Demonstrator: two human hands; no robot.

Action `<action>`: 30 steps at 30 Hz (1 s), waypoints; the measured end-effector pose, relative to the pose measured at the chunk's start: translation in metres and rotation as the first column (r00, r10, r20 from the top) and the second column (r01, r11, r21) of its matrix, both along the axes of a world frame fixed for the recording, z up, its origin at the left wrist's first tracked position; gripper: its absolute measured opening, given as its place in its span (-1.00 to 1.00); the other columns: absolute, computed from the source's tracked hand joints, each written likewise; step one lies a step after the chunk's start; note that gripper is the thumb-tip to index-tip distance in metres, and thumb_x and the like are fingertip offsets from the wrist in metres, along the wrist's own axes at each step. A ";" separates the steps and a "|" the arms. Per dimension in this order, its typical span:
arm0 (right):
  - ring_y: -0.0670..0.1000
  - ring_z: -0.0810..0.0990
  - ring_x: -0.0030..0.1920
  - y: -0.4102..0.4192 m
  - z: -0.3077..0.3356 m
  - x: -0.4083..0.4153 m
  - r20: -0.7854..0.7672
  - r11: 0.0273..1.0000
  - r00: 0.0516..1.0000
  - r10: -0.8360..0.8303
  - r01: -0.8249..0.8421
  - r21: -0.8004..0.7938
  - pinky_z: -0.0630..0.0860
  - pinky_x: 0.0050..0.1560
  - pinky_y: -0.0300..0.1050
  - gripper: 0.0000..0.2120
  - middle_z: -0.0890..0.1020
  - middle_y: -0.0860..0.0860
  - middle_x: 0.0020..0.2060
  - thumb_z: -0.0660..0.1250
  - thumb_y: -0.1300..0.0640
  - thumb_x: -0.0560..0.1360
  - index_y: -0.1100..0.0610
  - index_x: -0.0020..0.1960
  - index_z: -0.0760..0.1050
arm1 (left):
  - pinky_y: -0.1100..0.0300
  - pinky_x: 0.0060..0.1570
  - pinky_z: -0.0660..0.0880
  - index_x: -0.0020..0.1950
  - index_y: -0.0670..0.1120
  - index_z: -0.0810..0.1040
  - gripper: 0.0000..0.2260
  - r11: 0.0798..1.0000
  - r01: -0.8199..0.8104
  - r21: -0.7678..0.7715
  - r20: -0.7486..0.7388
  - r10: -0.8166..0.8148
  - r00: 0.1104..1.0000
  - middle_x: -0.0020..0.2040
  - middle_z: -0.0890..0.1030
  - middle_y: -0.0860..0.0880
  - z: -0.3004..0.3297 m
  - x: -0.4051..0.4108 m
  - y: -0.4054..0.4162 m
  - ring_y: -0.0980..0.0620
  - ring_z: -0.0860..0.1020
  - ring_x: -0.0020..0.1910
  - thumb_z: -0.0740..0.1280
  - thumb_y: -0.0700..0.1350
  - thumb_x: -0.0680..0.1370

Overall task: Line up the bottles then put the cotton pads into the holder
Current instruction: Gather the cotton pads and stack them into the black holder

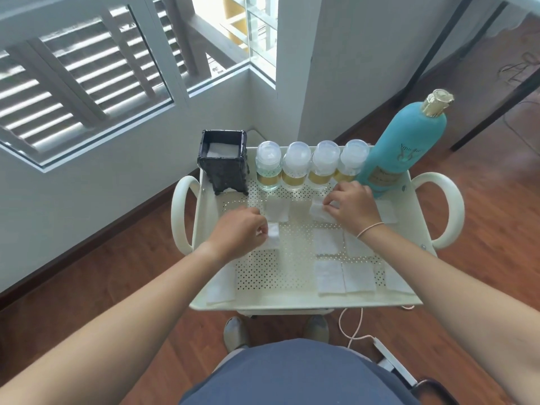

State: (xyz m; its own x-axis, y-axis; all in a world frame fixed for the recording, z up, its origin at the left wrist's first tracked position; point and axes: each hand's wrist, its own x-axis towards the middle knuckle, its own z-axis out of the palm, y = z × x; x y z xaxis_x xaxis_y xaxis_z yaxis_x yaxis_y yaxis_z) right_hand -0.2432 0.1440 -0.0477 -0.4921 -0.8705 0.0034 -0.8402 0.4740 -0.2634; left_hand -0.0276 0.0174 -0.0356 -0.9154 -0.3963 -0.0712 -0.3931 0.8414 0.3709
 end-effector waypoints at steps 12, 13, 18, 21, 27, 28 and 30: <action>0.17 0.42 0.08 -0.002 -0.014 -0.004 0.029 0.986 1.000 0.008 -0.013 0.164 0.28 0.04 -0.01 -0.78 0.55 0.09 0.01 0.36 0.04 0.38 0.01 0.02 0.59 | 0.12 -0.17 0.21 -0.02 -0.02 0.60 -0.85 0.997 -0.051 -0.055 0.127 0.058 0.990 -0.11 0.57 0.00 -0.029 0.005 0.000 -0.08 0.43 -0.06 0.32 -0.03 0.46; 0.17 0.43 0.06 -0.002 -0.015 -0.003 0.029 0.989 1.000 0.005 -0.009 0.150 0.27 0.02 -0.02 -0.79 0.55 0.10 -0.01 0.36 0.04 0.38 0.03 0.01 0.60 | 0.12 -0.17 0.21 -0.04 -0.03 0.61 -0.86 0.996 -0.059 -0.059 0.116 0.066 0.991 -0.12 0.58 0.00 -0.030 0.005 0.000 -0.08 0.43 -0.07 0.32 -0.04 0.47; 0.16 0.43 0.01 -0.001 -0.017 0.001 0.016 0.994 1.000 0.000 -0.002 0.111 0.17 -0.08 -0.07 -0.83 0.56 0.09 -0.06 0.34 0.03 0.41 0.06 -0.05 0.62 | 0.14 -0.20 0.19 -0.13 -0.06 0.64 -0.84 0.995 -0.080 -0.063 0.093 0.086 0.992 -0.20 0.59 0.00 -0.030 0.004 0.002 -0.03 0.38 -0.15 0.27 -0.09 0.49; 0.16 0.43 0.01 -0.001 -0.015 0.005 0.035 0.996 0.999 -0.006 0.003 0.089 0.23 -0.05 -0.06 -0.84 0.57 0.10 -0.07 0.36 0.05 0.41 0.08 -0.08 0.63 | 0.15 -0.22 0.21 -0.14 -0.06 0.64 -0.85 0.995 -0.091 -0.039 0.082 0.094 0.992 -0.19 0.59 0.01 -0.027 0.005 0.001 -0.04 0.43 -0.14 0.28 -0.09 0.49; 0.12 0.45 -0.03 -0.005 0.003 0.019 0.135 0.996 0.991 0.015 -0.004 -0.084 0.25 -0.04 -0.04 -0.88 0.56 0.09 -0.14 0.40 0.05 0.39 0.10 -0.17 0.62 | 0.13 -0.23 0.47 -0.13 -0.08 0.64 -0.86 0.995 -0.090 -0.036 -0.054 0.088 0.995 -0.19 0.62 -0.01 0.007 0.006 -0.014 0.01 0.49 -0.20 0.33 -0.05 0.49; 0.10 0.45 -0.04 -0.007 0.008 0.022 0.156 0.993 0.987 0.028 -0.010 -0.115 0.24 -0.04 -0.05 -0.88 0.56 0.09 -0.15 0.40 0.04 0.39 0.09 -0.17 0.62 | 0.15 -0.23 0.47 -0.13 -0.08 0.64 -0.86 0.994 -0.096 -0.050 -0.081 0.092 0.992 -0.19 0.62 -0.01 0.016 0.006 -0.017 0.01 0.48 -0.20 0.33 -0.05 0.49; 0.10 0.45 -0.06 -0.013 0.020 0.028 0.193 0.985 0.979 0.066 -0.033 -0.167 0.29 -0.03 -0.02 -0.88 0.56 0.10 -0.15 0.40 0.05 0.39 0.09 -0.17 0.62 | 0.18 -0.24 0.43 -0.13 -0.07 0.64 -0.86 0.989 -0.130 -0.072 -0.129 0.120 0.984 -0.18 0.61 0.01 0.036 0.007 -0.025 0.02 0.46 -0.21 0.34 -0.03 0.48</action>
State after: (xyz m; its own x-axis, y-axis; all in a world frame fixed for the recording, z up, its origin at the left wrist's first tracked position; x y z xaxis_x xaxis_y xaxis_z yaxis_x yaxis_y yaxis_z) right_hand -0.2156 0.1311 -0.0274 -0.4538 -0.8895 0.0536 -0.7850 0.3706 -0.4964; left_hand -0.0203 -0.0074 -0.0001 -0.8581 -0.5077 0.0765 -0.4519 0.8176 0.3568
